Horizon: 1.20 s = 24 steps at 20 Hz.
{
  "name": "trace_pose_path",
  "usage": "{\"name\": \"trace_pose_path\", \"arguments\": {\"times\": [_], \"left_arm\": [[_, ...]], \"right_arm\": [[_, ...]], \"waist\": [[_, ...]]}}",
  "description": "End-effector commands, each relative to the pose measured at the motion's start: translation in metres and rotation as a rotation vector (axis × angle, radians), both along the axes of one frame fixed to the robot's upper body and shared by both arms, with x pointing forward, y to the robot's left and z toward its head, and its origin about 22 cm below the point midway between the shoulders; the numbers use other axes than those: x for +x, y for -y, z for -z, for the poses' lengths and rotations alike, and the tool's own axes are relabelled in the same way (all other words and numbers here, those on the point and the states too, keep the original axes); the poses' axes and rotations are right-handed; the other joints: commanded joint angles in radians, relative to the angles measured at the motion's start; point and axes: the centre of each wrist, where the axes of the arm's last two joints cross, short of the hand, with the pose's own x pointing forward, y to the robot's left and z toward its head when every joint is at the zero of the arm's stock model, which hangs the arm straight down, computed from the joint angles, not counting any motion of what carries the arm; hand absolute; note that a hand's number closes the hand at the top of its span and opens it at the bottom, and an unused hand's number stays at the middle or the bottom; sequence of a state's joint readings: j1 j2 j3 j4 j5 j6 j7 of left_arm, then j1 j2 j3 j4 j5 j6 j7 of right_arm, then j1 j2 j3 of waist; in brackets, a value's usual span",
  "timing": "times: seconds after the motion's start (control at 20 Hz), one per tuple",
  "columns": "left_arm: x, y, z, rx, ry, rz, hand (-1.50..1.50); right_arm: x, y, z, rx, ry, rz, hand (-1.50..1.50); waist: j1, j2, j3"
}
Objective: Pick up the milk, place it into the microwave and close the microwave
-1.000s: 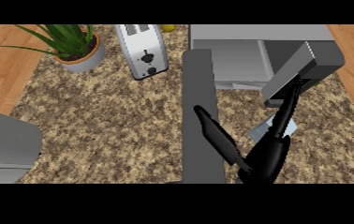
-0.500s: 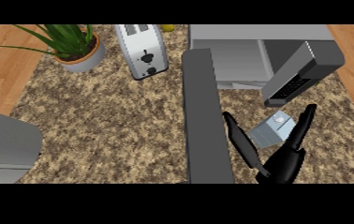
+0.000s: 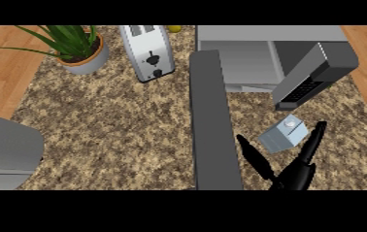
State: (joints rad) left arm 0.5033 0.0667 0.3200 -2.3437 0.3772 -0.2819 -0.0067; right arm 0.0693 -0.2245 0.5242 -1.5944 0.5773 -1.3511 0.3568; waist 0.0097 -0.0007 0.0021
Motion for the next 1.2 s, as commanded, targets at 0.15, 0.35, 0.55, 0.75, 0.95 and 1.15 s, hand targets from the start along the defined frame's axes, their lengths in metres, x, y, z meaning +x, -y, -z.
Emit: {"name": "trace_pose_path", "arguments": {"times": [0.15,0.35,0.55,0.75,0.95,1.15], "left_arm": [[-0.009,-0.006,-0.004,-0.011,0.014,-0.014,-1.50],[-0.014,0.000,-0.008,-0.017,0.008,-0.013,-1.50],[0.001,-0.012,0.009,-0.003,0.024,-0.022,-1.50],[-0.014,-0.015,0.003,0.000,0.006,-0.011,-1.50],[-0.006,-0.005,0.011,-0.008,-0.015,-0.004,-1.50],[-0.014,-0.004,-0.003,-0.012,-0.003,-0.012,-1.50]], "right_arm": [[-0.016,0.008,0.012,0.026,0.003,0.038,-1.50],[-0.011,0.002,0.020,0.018,-0.005,0.040,-1.50],[-0.011,0.000,0.026,0.011,-0.017,0.043,-1.50],[-0.017,0.009,0.035,0.005,-0.055,0.060,-1.50],[0.011,0.021,0.039,-0.007,-0.046,0.037,-1.50],[0.012,0.046,0.039,-0.008,-0.027,-0.003,1.50]], "waist": [[0.000,-0.001,0.001],[0.002,-0.001,0.004],[-0.007,0.000,0.003],[-0.005,-0.002,0.004],[-0.007,0.000,0.003],[-0.009,-0.002,0.006]]}}
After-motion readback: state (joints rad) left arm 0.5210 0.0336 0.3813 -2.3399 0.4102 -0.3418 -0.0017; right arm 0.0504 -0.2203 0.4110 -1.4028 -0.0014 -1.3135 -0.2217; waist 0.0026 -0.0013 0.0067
